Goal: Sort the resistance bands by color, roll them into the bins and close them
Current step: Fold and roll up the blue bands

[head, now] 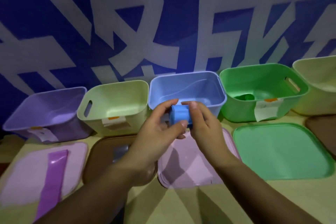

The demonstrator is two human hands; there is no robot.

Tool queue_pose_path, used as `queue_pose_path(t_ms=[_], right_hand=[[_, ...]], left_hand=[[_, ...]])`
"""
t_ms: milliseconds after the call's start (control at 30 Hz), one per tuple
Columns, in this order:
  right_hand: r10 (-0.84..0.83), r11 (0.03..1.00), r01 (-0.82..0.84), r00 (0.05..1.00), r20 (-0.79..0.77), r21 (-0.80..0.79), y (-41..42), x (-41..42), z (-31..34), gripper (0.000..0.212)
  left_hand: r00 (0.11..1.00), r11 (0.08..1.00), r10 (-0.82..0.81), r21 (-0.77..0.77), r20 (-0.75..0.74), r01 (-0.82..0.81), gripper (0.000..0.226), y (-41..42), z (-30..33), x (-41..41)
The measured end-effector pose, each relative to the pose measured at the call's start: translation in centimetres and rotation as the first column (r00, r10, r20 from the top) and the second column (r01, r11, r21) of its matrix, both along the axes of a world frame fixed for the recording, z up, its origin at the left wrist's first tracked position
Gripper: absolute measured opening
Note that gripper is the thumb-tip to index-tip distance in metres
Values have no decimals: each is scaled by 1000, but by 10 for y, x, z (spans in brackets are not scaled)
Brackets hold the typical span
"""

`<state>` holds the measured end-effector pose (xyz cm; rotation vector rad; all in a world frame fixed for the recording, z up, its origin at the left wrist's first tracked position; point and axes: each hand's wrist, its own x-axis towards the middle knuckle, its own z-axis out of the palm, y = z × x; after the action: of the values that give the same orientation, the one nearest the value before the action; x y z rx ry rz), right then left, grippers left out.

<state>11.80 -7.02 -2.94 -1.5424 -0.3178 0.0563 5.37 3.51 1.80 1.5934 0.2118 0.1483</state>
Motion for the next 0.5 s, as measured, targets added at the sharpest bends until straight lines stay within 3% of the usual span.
queue_pose_path(t_ms=[100,300,400,500], right_hand=[[-27,1000,28,995,-96,13,-1,11,13,31],[-154,987,151,985,-77,-50,-17,58,18,12],[-218,976,216,974,-56,-37,-28,81,13,14],[-226,967,224,974,-3,-120,-34,100,4,13]], left_hand=[[998,997,-55,48,-8,55,44,0,20,14],[996,946,-25,320,-86,51,33,21,18,72],[995,849,-29,523,-100,77,35,38,0,114],[987,688,-61,710,-151,151,40,56,-22,164]])
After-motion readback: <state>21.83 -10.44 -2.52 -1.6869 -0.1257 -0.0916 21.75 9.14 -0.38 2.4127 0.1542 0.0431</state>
